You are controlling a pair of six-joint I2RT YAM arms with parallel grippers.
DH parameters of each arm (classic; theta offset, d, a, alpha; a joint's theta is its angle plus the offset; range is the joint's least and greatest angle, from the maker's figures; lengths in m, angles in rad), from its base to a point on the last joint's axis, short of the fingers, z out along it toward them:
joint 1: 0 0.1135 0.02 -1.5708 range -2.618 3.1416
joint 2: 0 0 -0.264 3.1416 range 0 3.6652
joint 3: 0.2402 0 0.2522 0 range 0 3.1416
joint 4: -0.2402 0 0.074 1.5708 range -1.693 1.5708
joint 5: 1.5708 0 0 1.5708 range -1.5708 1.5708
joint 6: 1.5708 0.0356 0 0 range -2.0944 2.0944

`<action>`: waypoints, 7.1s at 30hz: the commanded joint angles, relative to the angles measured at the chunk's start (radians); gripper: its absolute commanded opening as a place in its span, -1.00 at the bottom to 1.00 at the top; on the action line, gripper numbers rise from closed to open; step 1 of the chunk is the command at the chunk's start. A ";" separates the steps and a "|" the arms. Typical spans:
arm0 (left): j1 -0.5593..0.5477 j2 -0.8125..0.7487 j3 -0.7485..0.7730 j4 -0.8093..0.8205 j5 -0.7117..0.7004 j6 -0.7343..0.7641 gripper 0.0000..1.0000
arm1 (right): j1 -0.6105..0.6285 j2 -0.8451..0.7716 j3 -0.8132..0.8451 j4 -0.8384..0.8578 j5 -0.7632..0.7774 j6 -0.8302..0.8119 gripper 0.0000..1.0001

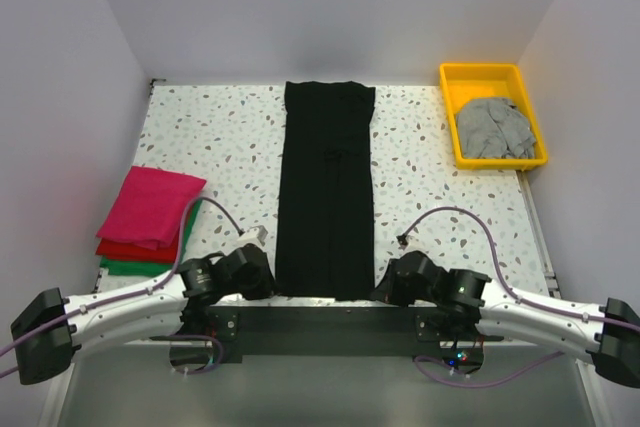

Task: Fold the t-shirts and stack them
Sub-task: Fold the tshirt

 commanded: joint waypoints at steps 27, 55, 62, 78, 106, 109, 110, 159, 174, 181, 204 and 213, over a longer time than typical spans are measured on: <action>0.150 0.258 0.406 -0.004 -0.089 0.270 -1.00 | -0.247 0.420 0.609 -0.247 0.107 -0.561 -1.00; 0.687 1.170 1.200 0.115 0.124 0.455 -1.00 | -0.774 1.325 1.359 -0.059 -0.124 -0.703 -1.00; 0.728 1.207 1.243 0.126 0.155 0.455 -1.00 | -0.800 1.376 1.421 -0.066 -0.151 -0.700 -1.00; 0.776 1.199 1.343 0.112 0.160 0.523 0.39 | -0.840 1.373 1.505 -0.096 -0.153 -0.741 0.03; 0.708 1.466 1.417 0.242 0.120 0.551 -0.76 | -0.751 1.618 1.606 -0.019 -0.019 -0.793 -0.31; 0.708 1.483 1.383 0.245 0.112 0.520 -0.83 | -0.753 1.654 1.610 -0.036 -0.019 -0.782 -0.31; 0.708 1.480 1.349 0.253 0.111 0.509 -0.84 | -0.753 1.660 1.606 -0.042 -0.021 -0.779 -0.31; 0.417 0.411 0.421 0.155 -0.074 0.409 -0.22 | -0.641 0.489 0.576 -0.078 -0.222 -0.646 0.39; 0.379 0.122 0.159 0.049 0.190 0.336 -0.16 | -0.639 0.019 0.255 -0.292 -0.489 -0.462 0.35; 0.334 0.012 0.087 0.034 0.174 0.235 -0.21 | -0.637 -0.032 0.200 -0.288 -0.561 -0.396 0.05; 0.000 0.147 -0.010 0.250 0.057 0.014 -0.39 | -0.527 0.035 -0.039 -0.015 -0.541 -0.273 -0.14; 0.000 0.064 0.080 0.092 0.005 0.031 -0.37 | -0.527 -0.086 0.016 -0.217 -0.486 -0.308 -0.13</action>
